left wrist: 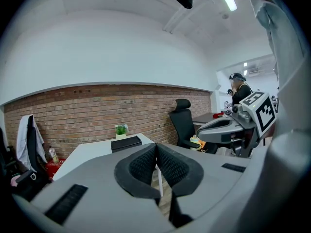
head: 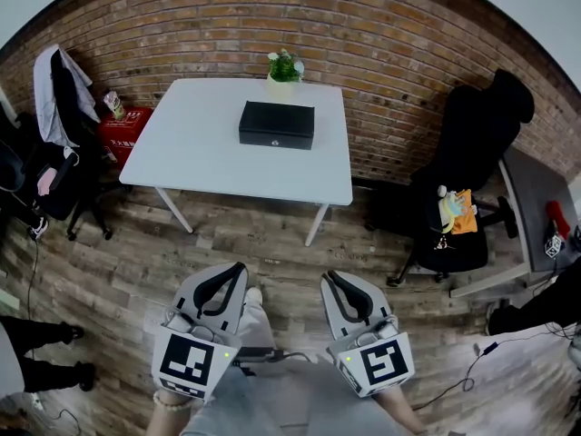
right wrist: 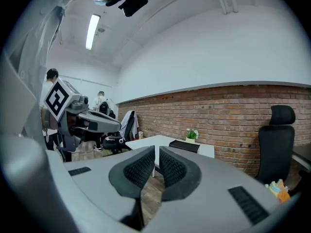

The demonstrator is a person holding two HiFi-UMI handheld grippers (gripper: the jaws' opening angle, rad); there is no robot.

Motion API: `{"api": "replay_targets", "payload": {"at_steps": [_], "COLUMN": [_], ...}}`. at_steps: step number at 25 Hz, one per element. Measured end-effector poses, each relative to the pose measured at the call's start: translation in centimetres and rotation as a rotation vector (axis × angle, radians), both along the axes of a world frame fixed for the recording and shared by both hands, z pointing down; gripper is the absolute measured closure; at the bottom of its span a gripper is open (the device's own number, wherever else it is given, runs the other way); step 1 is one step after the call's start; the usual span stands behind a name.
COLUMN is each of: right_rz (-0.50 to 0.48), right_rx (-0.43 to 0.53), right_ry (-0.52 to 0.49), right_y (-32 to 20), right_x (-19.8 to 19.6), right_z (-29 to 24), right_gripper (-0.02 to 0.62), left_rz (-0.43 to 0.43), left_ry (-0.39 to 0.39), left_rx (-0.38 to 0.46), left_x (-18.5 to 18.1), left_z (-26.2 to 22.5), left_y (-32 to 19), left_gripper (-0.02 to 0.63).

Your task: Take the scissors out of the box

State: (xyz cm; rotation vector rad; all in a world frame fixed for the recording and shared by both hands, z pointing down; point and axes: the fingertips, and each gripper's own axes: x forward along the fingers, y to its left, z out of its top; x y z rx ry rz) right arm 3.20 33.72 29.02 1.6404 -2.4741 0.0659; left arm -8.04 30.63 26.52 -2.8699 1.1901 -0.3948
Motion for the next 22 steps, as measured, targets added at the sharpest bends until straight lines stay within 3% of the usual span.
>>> {"api": "replay_targets", "payload": {"at_steps": [22], "right_rz": [0.071], "right_rx": [-0.046], "right_ry": [0.013], "right_y": [-16.2], "right_x": [0.9], "right_z": [-0.6], "right_gripper": [0.540], "left_rz": [0.080], "left_ry": [0.007], "left_rx": [-0.016], "left_x": [1.6], "left_z": [-0.9], "left_y": [-17.5], "left_gripper": [0.588]}}
